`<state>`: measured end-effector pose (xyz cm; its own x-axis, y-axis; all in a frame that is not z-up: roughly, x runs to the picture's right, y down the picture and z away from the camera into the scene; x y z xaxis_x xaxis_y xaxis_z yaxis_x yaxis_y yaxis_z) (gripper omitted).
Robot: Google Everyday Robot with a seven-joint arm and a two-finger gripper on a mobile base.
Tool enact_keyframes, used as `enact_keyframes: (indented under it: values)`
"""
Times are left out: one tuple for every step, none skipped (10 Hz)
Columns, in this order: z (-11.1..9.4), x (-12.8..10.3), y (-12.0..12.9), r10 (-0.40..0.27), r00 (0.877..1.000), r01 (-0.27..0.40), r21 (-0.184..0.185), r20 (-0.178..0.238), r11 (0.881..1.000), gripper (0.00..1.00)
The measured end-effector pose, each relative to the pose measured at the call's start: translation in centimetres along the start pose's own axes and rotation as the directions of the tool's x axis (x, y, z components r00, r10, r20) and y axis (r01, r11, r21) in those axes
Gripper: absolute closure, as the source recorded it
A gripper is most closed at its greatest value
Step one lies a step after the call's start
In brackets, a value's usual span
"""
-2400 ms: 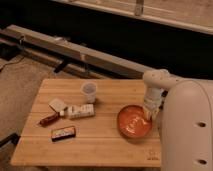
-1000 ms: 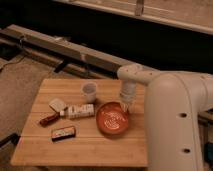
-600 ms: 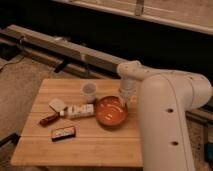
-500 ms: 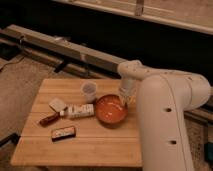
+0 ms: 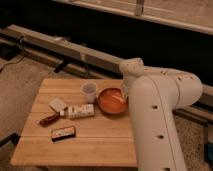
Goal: Drag the ceramic bowl in a circle
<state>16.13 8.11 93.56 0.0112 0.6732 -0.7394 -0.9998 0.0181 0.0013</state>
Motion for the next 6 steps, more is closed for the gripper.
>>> enact_keyframes:
  values:
    - [0.10,-0.30,-1.34,0.047,0.999,-0.047,0.010,-0.001,0.999,1.00]
    - [0.23,-0.05,-1.78,0.052,0.999,-0.052,0.013,-0.005,0.999,1.00]
    - [0.16,-0.06,-1.79,0.051,0.999,-0.051,0.016,-0.005,0.999,1.00]
    - [0.11,-0.10,-1.62,0.047,0.999,-0.047,0.018,-0.006,0.999,1.00]
    - [0.13,-0.07,-1.69,0.050,0.999,-0.050,0.014,-0.006,0.999,1.00]
    - [0.13,-0.10,-1.70,0.051,0.999,-0.051,0.012,-0.004,0.999,1.00]
